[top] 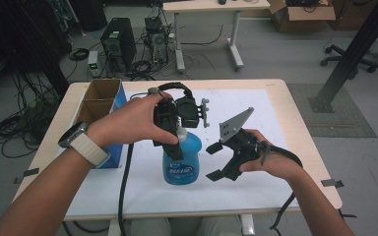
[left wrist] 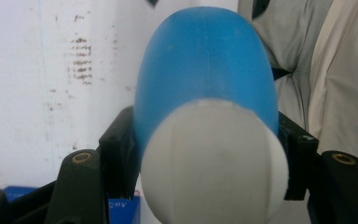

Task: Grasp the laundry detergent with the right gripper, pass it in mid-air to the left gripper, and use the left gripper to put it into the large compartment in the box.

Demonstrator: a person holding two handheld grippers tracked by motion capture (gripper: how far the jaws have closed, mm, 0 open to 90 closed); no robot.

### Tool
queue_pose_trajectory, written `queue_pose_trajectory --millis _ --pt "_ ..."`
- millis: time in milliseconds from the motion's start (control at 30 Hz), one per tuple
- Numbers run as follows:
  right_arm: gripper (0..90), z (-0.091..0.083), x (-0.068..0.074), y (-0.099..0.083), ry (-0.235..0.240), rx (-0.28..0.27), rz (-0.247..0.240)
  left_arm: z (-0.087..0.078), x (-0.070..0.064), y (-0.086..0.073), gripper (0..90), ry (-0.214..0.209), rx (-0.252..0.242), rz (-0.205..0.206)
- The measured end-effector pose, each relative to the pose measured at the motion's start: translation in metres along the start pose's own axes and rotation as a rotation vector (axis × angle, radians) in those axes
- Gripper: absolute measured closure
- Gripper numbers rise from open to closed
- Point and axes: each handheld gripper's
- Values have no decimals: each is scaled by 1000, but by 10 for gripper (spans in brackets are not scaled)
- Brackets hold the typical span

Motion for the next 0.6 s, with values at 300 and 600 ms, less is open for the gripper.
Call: queue_pose_trajectory --millis 300,600 --pt "84 -26 -1 -12 -35 89 53 -24 10 -11 378 59 -4 -162" --pt "74 -53 -4 -20 -97 145 73 -46 20 -25 378 108 -34 -354"
Point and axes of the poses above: each handheld gripper's, and its own axes: z roughly forward along the jaws, y roughly out of its top, x roughly to its left, and after that the axes turned 6 degrees about -y, right-handed
